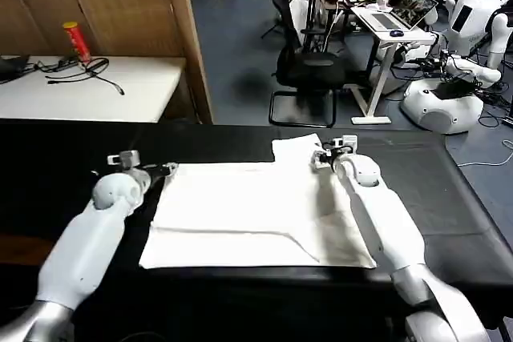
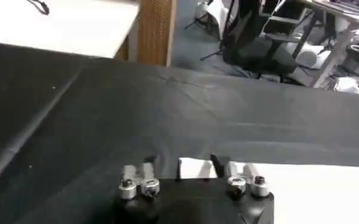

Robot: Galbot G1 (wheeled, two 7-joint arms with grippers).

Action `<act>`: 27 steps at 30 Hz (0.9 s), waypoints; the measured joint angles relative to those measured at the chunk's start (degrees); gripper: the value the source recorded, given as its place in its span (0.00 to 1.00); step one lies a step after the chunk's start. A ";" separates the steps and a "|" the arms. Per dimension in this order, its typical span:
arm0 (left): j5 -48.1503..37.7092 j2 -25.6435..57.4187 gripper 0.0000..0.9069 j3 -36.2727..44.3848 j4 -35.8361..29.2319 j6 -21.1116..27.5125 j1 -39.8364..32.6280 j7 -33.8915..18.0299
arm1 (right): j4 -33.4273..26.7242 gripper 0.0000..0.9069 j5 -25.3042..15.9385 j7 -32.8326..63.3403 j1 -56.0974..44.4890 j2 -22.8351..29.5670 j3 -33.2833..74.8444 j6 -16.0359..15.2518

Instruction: Fold and organize the clothes.

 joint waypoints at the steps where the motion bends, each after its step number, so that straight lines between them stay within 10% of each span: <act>1: 0.02 0.04 0.00 0.02 -0.20 0.04 0.05 0.01 | 0.03 0.06 -0.04 -0.05 0.00 -0.05 0.01 0.27; 16: 0.89 1.34 0.00 -0.16 -2.29 -0.83 0.75 0.02 | 5.29 0.03 3.50 -0.05 -1.86 -3.44 -0.12 2.05; 27: -3.71 7.21 0.00 -3.40 -11.69 0.28 5.91 -2.04 | 21.77 0.03 7.05 2.22 -8.55 -11.31 0.77 -1.78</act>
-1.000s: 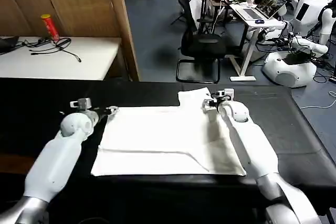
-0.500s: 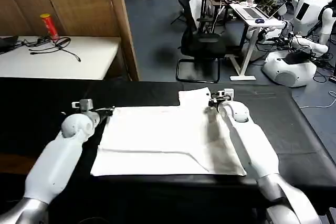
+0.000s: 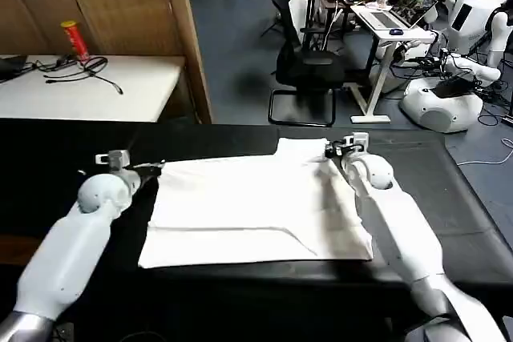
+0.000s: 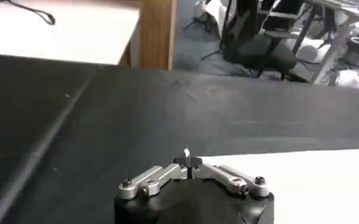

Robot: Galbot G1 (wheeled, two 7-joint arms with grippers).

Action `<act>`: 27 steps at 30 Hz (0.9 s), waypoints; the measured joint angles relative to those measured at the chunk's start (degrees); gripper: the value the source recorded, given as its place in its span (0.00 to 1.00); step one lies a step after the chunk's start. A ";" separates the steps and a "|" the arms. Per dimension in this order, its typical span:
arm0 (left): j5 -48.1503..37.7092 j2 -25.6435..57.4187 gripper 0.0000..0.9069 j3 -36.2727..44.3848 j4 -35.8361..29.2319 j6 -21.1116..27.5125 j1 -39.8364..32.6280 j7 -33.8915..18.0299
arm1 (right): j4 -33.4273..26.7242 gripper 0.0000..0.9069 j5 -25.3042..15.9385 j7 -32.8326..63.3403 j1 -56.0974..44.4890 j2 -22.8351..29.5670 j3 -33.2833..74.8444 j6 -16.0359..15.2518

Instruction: Fold and organize the clothes.

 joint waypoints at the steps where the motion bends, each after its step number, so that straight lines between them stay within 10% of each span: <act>1: -0.20 0.79 0.00 -0.63 -1.58 0.01 1.14 -0.04 | 1.66 0.03 0.25 0.11 -1.01 -0.74 0.24 -0.30; 15: -1.27 8.96 0.00 -8.75 -20.79 0.19 18.92 -1.06 | 22.76 0.03 1.58 0.52 -17.80 -11.34 5.84 -3.59; 27: 2.95 10.00 0.00 -11.93 -28.12 -0.01 27.57 -1.00 | 29.36 0.02 -0.38 1.44 -27.37 -12.72 6.67 -5.73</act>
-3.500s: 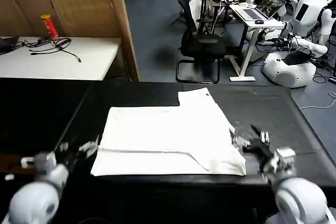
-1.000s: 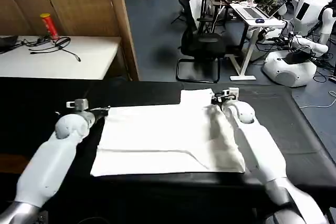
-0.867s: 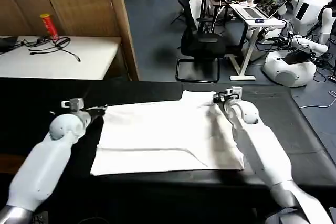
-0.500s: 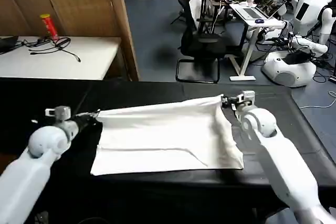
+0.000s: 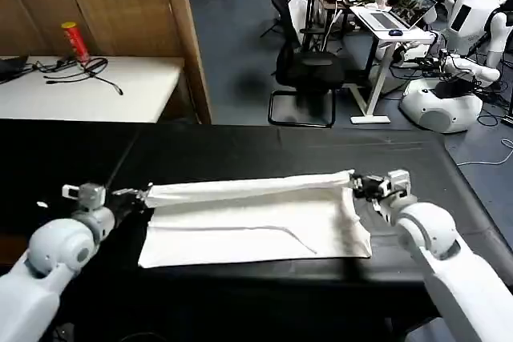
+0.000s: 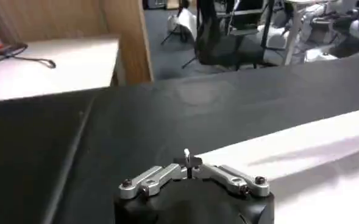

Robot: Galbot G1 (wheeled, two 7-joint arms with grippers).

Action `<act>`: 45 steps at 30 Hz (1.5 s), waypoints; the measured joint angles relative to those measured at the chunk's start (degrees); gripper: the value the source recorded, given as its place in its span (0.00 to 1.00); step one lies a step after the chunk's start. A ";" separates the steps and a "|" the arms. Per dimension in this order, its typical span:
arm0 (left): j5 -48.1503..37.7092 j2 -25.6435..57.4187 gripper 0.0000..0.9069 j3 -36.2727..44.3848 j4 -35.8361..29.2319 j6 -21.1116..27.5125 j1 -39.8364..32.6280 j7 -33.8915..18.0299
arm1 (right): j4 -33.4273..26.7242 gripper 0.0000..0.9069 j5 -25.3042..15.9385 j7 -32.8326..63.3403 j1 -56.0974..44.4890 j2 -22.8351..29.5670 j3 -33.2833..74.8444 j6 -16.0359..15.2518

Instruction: Fold and organize the clothes.

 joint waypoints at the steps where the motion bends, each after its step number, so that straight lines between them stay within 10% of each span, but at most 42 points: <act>1: 0.20 0.00 0.00 -0.50 -0.45 -0.11 0.97 0.09 | 0.28 0.03 -0.05 -0.05 -0.60 0.00 -0.01 0.00; 22: 4.56 -1.37 0.03 -5.09 -3.61 -0.12 12.66 1.31 | 2.55 0.06 -0.55 -0.18 -6.70 0.23 0.29 -0.01; 23: 4.64 -1.52 0.97 -5.27 -3.84 0.17 12.99 1.31 | 2.73 0.97 -0.47 -0.20 -6.87 0.28 0.44 -0.01; 36: 5.67 -4.98 0.97 -8.36 -9.96 4.62 17.39 -1.16 | 5.50 0.97 2.55 0.62 -6.46 1.44 4.90 -0.01; 45: 0.55 -8.60 0.97 -9.78 -7.32 1.03 11.02 -3.84 | -4.23 0.97 -2.32 1.64 2.75 7.73 2.64 4.26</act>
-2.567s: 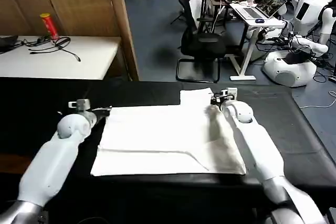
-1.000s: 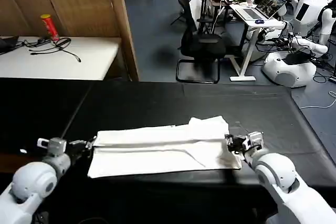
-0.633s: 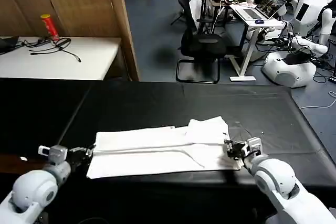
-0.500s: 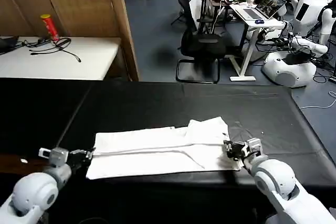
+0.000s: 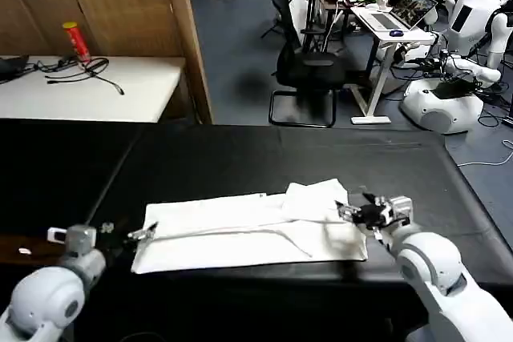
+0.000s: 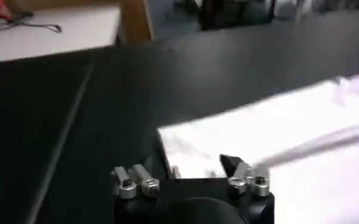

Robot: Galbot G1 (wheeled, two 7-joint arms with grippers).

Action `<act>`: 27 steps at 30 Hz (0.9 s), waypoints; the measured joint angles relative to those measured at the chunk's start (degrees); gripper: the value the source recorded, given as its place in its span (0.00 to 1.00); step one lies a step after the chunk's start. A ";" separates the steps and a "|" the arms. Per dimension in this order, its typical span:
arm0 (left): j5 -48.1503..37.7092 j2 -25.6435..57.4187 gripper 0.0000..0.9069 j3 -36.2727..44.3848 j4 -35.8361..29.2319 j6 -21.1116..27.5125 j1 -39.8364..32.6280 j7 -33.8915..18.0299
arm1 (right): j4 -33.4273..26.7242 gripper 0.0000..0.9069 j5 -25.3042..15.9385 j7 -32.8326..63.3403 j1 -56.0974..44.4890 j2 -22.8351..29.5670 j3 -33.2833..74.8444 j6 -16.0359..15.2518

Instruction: Fold and organize the clothes.

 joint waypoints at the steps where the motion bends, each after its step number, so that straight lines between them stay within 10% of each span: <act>1: -0.25 -0.45 0.97 0.49 1.35 -0.63 -1.47 0.01 | -1.24 0.97 -0.16 0.12 0.83 0.67 -0.19 0.36; 10: -2.30 -3.97 0.97 5.46 12.05 -1.24 -11.26 0.34 | -9.50 0.97 -0.23 0.85 4.89 5.32 -1.13 1.67; 13: -2.86 -4.79 0.97 6.47 14.33 -1.14 -12.42 0.32 | -11.27 0.81 -0.24 0.50 5.70 6.30 -1.57 2.03; 19: -3.45 -5.14 0.46 6.81 16.26 -1.13 -12.80 0.45 | -14.25 0.69 -1.33 -0.85 6.91 8.35 -2.25 2.40; 22: -3.67 -5.26 0.17 6.88 16.73 -1.09 -12.64 0.53 | -15.10 0.39 -1.83 -1.17 6.91 8.92 -2.42 2.47; 27: -3.66 -5.83 0.00 6.95 16.99 -1.30 -12.21 0.52 | -15.32 0.10 -2.16 -1.54 6.79 8.98 -2.38 2.73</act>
